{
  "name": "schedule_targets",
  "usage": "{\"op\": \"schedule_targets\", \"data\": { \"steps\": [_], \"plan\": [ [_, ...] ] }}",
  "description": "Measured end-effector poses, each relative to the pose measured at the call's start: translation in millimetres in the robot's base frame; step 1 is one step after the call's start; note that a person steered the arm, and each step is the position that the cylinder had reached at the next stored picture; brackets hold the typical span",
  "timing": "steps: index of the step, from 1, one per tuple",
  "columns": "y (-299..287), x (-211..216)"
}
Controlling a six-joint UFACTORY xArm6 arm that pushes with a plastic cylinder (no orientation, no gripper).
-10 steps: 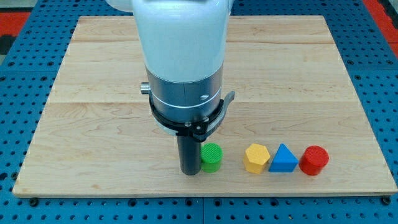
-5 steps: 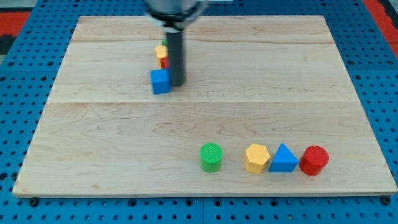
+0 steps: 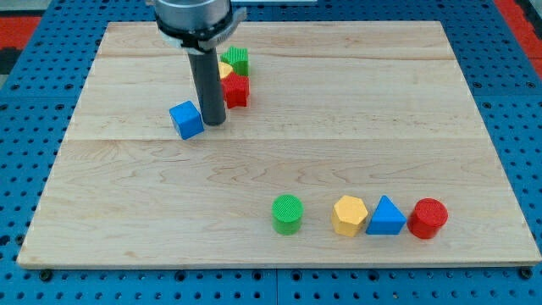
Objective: Move the blue cube close to the green circle
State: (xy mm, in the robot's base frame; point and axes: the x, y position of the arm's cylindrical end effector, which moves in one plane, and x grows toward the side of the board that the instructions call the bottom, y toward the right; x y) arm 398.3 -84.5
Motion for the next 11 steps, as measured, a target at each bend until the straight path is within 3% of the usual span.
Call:
{"op": "schedule_targets", "data": {
  "steps": [1,3,5,7,8,9,11],
  "plan": [
    [-46,-14],
    [-54,26],
    [-99,64],
    [-102,122],
    [-166,130],
    [-129,154],
    [-13,159]
  ]
}}
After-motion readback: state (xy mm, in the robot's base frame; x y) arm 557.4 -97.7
